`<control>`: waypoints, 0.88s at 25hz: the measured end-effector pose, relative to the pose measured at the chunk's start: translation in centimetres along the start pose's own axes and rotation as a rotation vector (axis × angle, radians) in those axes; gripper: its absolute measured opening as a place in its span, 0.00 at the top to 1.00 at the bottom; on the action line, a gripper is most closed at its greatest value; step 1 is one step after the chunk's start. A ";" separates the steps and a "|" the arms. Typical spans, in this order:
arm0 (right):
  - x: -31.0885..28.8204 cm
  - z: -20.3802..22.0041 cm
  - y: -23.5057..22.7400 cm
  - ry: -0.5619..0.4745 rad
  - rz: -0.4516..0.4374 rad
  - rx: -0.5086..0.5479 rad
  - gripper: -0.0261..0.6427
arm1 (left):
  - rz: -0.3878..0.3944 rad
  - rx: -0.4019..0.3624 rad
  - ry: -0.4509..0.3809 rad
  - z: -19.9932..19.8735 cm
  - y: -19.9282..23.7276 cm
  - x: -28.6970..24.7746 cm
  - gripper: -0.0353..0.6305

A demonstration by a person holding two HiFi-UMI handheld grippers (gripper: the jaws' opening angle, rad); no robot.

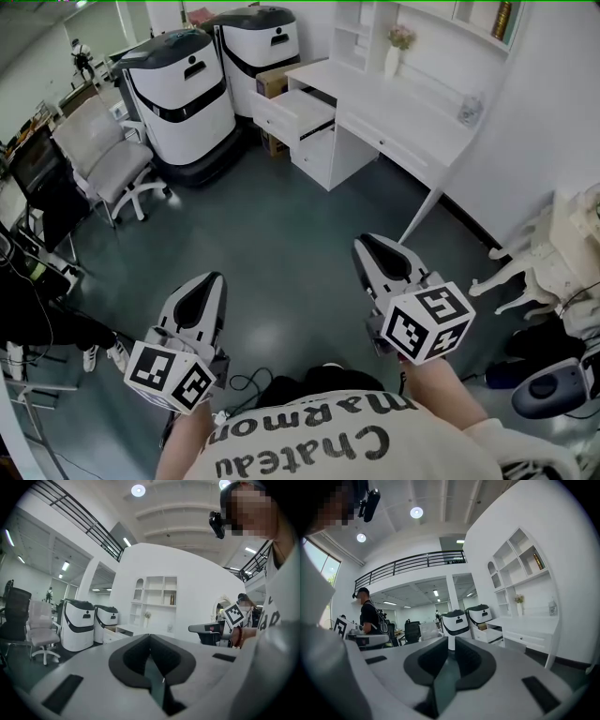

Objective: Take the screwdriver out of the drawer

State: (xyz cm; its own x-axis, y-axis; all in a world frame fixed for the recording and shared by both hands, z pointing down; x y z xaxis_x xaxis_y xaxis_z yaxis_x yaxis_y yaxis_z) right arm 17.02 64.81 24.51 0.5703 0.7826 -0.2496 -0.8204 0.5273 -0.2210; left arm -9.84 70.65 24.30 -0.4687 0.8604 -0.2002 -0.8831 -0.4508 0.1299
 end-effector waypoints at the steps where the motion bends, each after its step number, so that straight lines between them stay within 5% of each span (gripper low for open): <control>1: 0.0 0.4 0.5 0.001 -0.002 -0.002 0.87 | 0.007 0.009 -0.004 0.3 0.2 0.4 0.91; 12: -2.9 0.8 2.4 -0.013 -0.051 0.004 0.87 | 0.015 0.061 -0.008 1.5 3.0 1.4 0.91; 22: -10.4 -1.9 -1.7 0.001 -0.086 0.025 0.89 | 0.006 0.046 -0.010 -0.5 6.6 -5.5 0.91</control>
State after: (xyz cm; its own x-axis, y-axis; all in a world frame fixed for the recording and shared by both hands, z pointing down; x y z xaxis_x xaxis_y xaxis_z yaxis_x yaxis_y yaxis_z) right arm 12.54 55.18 25.66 0.6384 0.7340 -0.2316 -0.7694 0.6005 -0.2178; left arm -13.10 62.87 25.76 -0.4739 0.8600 -0.1893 -0.8781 -0.4452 0.1753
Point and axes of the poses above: the fingertips, and each gripper's own axes: x backward along the fingers, y to its left, z out of its underside, the point moved 6 cm from there along x, backward along the fingers, and after that the axes turned 6 degrees about y, right-handed, at the moved point
